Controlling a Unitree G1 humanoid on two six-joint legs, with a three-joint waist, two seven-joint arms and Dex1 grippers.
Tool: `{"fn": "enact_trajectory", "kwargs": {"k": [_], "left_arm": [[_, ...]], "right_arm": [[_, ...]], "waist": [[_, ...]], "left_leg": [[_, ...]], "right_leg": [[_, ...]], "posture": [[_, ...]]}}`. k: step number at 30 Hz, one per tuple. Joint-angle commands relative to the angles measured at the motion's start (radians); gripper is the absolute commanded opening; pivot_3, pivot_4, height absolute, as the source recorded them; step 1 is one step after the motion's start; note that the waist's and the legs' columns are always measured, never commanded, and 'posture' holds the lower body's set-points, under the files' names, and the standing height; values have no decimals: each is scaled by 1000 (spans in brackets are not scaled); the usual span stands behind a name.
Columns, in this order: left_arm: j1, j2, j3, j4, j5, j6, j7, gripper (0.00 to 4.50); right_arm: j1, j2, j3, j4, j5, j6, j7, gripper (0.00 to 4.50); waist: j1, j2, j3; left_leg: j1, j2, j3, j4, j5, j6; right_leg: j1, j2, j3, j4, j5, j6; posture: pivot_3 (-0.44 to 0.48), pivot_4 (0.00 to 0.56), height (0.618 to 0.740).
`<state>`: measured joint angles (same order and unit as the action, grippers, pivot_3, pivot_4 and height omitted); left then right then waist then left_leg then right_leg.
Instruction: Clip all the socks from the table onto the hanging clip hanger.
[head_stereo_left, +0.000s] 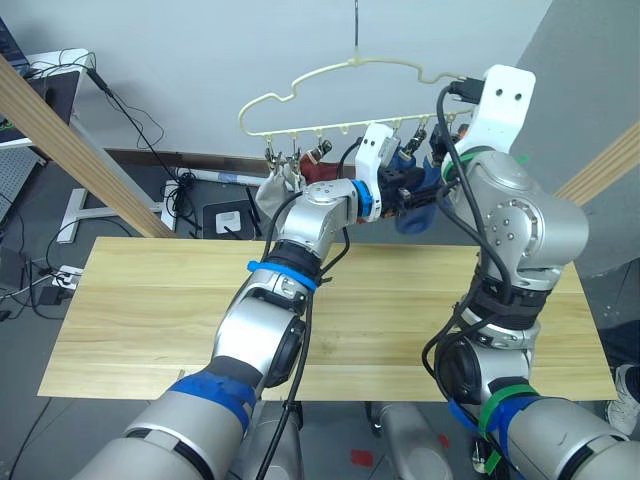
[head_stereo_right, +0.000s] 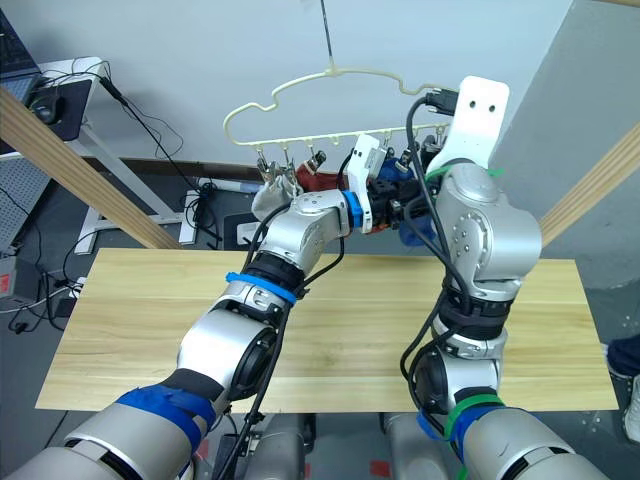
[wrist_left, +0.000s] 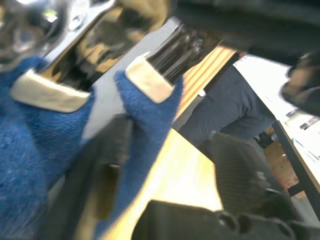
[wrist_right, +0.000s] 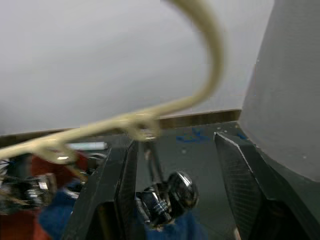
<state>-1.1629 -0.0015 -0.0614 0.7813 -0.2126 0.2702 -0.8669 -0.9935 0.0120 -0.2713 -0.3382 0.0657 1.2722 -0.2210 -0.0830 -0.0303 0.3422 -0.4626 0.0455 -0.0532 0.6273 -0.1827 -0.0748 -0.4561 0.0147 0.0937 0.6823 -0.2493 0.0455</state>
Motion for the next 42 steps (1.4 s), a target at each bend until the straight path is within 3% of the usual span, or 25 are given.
{"fn": "enact_trajectory", "kwargs": {"k": [1, 2, 9, 15, 21, 26, 29, 34, 42], "left_arm": [[93, 30, -49, -219, -14, 95, -49, 4177], [133, 43, -61, -293, -21, 130, -51, 4477], [364, 136, -90, -708, -62, 337, 0, 4477], [588, 211, -1, -963, -125, 437, 103, 4477], [842, 288, 106, -1143, -150, 448, 198, 4477], [1066, 320, 197, -1244, -148, 373, 257, 4477], [1164, 314, 234, -1274, -146, 303, 287, 4477], [1367, 302, 290, -1299, -136, 216, 336, 4477], [1512, 251, 312, -1283, -132, 120, 415, 4477]], "right_arm": [[40, -55, 36, -104, 31, 46, 68, 2462], [64, -79, 49, -129, 41, 65, 95, 2462], [251, -220, 117, -277, 117, 86, 262, 2462], [470, -291, 136, -390, 184, 6, 386, 2462], [705, -327, 135, -384, 222, -204, 489, 2462], [862, -330, 142, -333, 229, -384, 554, 2462], [922, -330, 146, -314, 242, -457, 583, 2462], [1077, -358, 173, -254, 209, -662, 653, 2462], [1215, -385, 185, -185, 171, -828, 675, 2462]], "waist": [[-1, 0, 0], [-2, 0, 0], [-3, 1, -2], [-4, 4, -16], [-3, 3, -63], [-1, 0, -109], [0, -4, -124], [4, -8, -153], [31, -6, -178]], "left_leg": [[0, 0, 0, 0, 0, 0], [0, 0, 0, 0, 0, 0], [1, 1, 0, 2, 0, 0], [3, 0, 0, 3, 1, -2], [12, 0, 1, 2, 2, -2], [23, 0, 2, 2, 2, -2], [35, 0, 3, 2, 1, -1], [38, 1, 5, 1, 2, 0], [39, 3, 6, -1, -1, -4]], "right_leg": [[0, 0, 0, 0, 0, 0], [0, 0, 0, 0, 0, 0], [1, 0, 0, 5, 0, 0], [1, 0, 0, 8, 0, 0], [8, 0, 1, 6, 0, 0], [22, 0, 2, -2, -3, 4], [35, 0, 4, -4, -6, -3], [39, -1, 5, -7, -7, -6], [37, -2, 5, -23, -9, -8]], "posture": [[-92, 315, 740], [-96, 307, 740], [-100, 256, 740], [-82, 213, 740], [-37, 158, 740], [16, 122, 740], [51, 115, 740], [77, 108, 740], [106, 94, 740]]}}
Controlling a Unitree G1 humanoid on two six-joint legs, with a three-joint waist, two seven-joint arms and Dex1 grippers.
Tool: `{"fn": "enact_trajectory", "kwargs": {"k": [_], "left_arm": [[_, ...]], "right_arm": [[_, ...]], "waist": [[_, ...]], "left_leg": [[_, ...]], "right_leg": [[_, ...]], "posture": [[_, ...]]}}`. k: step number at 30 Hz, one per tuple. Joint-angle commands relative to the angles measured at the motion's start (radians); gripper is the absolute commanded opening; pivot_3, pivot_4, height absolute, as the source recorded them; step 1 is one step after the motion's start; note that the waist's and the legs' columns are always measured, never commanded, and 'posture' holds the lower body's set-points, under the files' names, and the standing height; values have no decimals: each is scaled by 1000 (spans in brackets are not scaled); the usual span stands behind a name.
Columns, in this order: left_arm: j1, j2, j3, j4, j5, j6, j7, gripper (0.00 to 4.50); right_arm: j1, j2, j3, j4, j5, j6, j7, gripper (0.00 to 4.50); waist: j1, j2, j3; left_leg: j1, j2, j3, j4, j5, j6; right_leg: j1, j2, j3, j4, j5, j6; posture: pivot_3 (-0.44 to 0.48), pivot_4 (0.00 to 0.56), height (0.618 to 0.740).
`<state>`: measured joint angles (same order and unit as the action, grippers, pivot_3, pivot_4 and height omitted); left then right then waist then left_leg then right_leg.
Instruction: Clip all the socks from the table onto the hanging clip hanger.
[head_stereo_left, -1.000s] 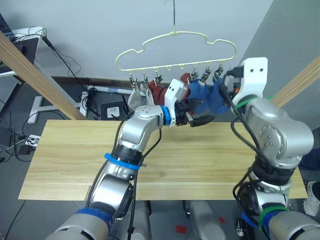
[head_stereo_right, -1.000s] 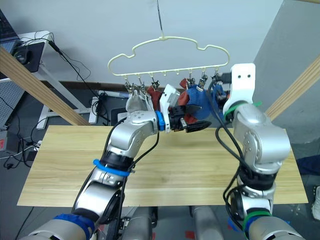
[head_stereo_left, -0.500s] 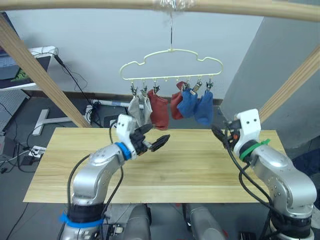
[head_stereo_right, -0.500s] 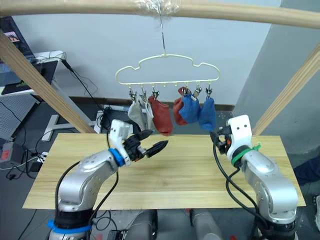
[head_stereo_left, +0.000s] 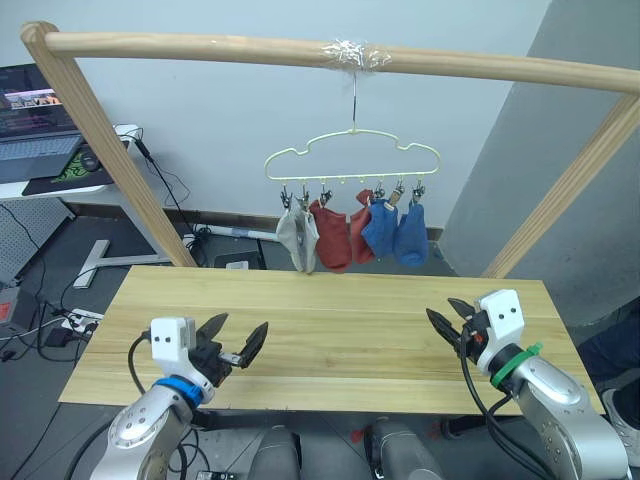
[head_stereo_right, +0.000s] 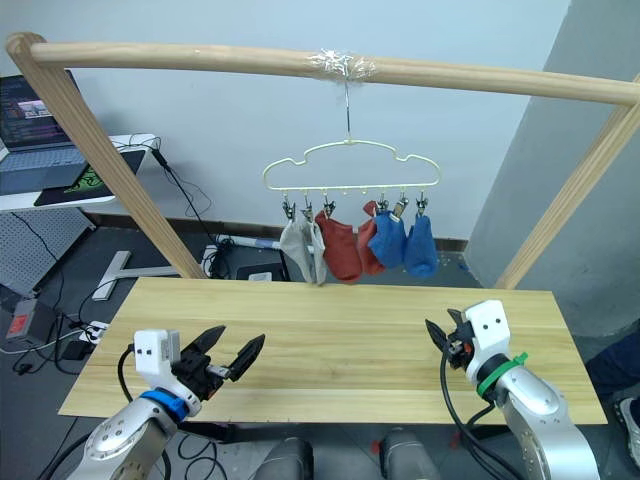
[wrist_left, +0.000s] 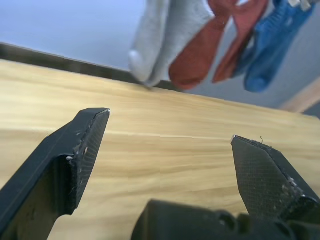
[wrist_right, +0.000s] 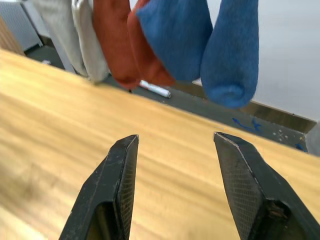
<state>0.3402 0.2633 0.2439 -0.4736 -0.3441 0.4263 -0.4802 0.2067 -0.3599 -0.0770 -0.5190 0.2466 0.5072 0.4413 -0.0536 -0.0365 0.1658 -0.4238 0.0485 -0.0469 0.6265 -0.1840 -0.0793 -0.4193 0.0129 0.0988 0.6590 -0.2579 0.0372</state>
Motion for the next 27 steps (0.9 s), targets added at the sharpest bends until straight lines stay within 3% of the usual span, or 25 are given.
{"fn": "enact_trajectory", "kwargs": {"k": [1, 10, 27], "left_arm": [[13, -16, 3, -26, 4, -43, 37, 4477], [36, -10, -5, -13, 33, -64, 86, 4477], [57, 10, 4, -13, -16, -125, 36, 4477]], "right_arm": [[25, -16, -12, -2, -8, -75, 16, 2462], [142, -27, -26, -20, -1, -139, 13, 2462], [121, -34, -18, 6, -5, -141, 4, 2462]], "waist": [[4, -1, -4], [24, 0, -21], [25, 1, -27]], "left_leg": [[0, 0, 1, 0, 0, 0], [0, 0, 7, 0, -2, 4], [0, 0, 9, 0, -2, 12]], "right_leg": [[0, -1, 1, -1, 0, 0], [0, -4, 1, -5, 0, 0], [0, -5, 1, -5, 0, 0]], "posture": [[105, 93, 740], [99, 104, 740], [91, 88, 740]]}}
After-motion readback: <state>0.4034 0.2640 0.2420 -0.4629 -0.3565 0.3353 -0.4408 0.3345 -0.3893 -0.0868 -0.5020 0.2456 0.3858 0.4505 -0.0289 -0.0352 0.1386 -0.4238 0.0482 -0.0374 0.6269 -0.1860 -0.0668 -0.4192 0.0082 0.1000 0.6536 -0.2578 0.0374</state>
